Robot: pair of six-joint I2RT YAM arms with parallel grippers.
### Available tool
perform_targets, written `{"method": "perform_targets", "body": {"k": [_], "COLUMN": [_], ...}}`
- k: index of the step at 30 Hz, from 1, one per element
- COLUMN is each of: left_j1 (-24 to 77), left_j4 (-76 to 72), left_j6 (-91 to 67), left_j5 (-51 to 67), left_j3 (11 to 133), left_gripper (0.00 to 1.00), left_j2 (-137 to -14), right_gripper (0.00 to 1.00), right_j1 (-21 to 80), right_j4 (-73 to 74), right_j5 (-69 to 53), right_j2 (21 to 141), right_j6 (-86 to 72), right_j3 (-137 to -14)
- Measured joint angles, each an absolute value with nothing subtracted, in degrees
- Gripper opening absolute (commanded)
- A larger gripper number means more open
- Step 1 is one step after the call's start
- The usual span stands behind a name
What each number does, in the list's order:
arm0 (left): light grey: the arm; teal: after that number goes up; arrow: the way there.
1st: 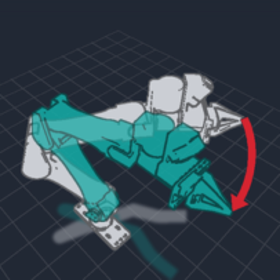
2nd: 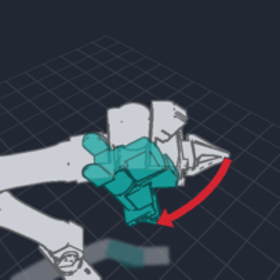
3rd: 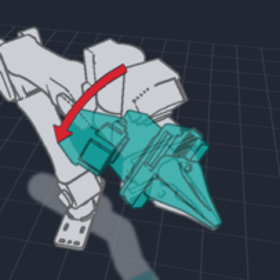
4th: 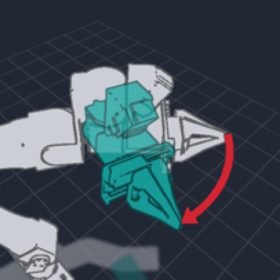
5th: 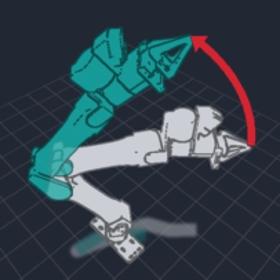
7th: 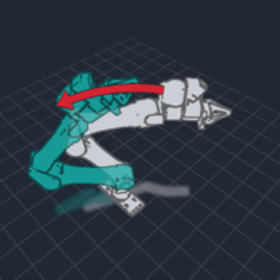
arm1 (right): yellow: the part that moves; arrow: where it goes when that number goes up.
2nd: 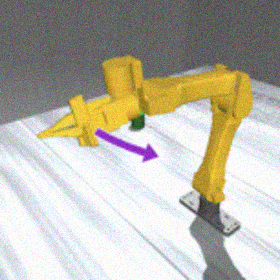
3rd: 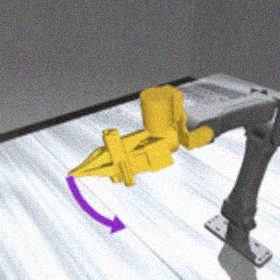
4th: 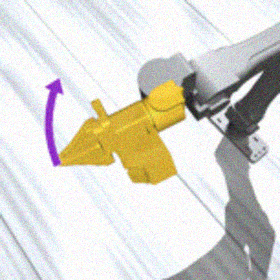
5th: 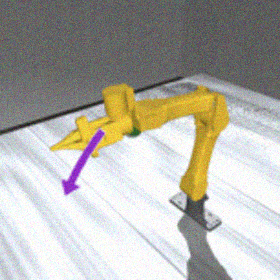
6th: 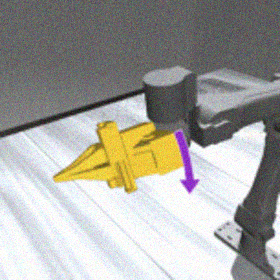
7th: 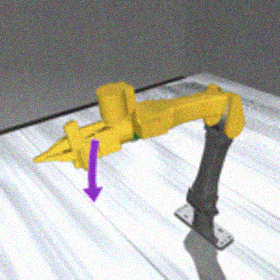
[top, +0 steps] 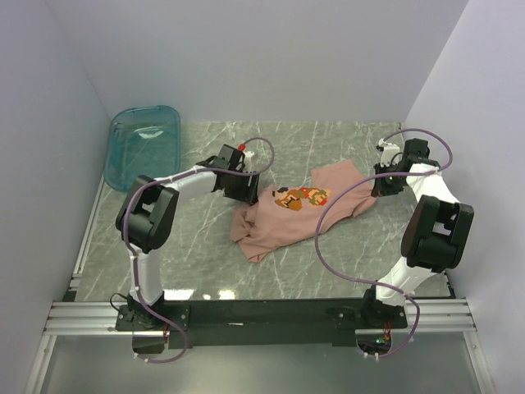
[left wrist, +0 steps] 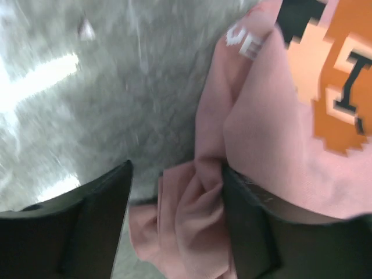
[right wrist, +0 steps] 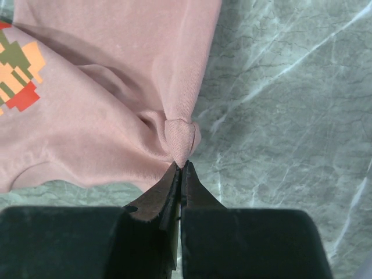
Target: Fold and stack the t-shirts
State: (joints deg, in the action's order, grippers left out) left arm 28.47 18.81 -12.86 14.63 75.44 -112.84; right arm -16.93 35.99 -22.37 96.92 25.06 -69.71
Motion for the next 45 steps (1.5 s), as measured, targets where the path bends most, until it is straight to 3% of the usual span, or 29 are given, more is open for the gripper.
{"method": "perform_targets", "body": {"k": [1, 4, 5, 6, 7, 13, 24, 32, 39, 43, 44, 45], "left_j1": [28.4, 28.6, 28.7, 28.7, 28.8, 28.8, 17.5, 18.1, 18.1, 18.5, 19.0, 20.2], "left_j4": [18.7, 18.7, 18.7, 18.7, 18.7, 18.8, 14.3, 13.7, 13.6, 14.9, 14.9, 15.8], "left_j6": [-12.9, -13.2, -13.1, -13.4, -13.2, -13.3, -15.8, -15.7, -15.5, -16.9, -17.7, -19.1], "left_j5": [14.9, 15.9, 16.4, 17.0, 17.0, 13.2, 9.1, 9.5, 14.1, 22.5, 24.0, 25.7], "left_j3": [76.0, 77.1, 77.2, 77.3, 77.4, 75.2, 72.4, 68.9, 67.8, 61.5, 59.3, 55.7], "left_gripper": [0.62, 0.36, 0.15, 0.03, 0.01, 0.00, 0.00, 0.00, 0.01, 0.01, 0.01, 0.09], "left_j2": [-113.0, -114.3, -114.9, -115.2, -115.3, -110.9, -74.6, -62.4, -54.8, -49.4, -48.3, -46.7], "right_gripper": [0.00, 0.00, 0.00, 0.00, 0.00, 0.00, 0.00, 0.00, 0.00, 0.00, 0.00, 0.00], "right_j1": [-16.9, -16.9, -16.9, -16.9, -16.9, -16.9, -14.8, -14.6, -14.7, -14.7, -14.7, -14.7], "right_j4": [36.0, 36.0, 36.0, 36.1, 36.1, 37.8, 46.4, 43.7, 41.9, 48.1, 50.0, 51.6], "right_j5": [-22.6, -23.4, -23.6, -23.8, -24.0, -27.5, -37.4, -41.7, -46.7, -49.2, -48.9, -47.8], "right_j2": [96.9, 96.9, 96.9, 96.9, 96.9, 96.3, 81.0, 70.0, 68.8, 65.8, 63.7, 60.7], "right_j6": [25.1, 25.1, 25.1, 25.2, 25.2, 26.6, 29.2, 23.9, 21.1, 30.0, 33.4, 37.1], "right_j3": [-69.7, -69.7, -69.7, -69.7, -69.7, -69.9, -85.6, -91.7, -93.1, -89.7, -86.5, -81.5]}}
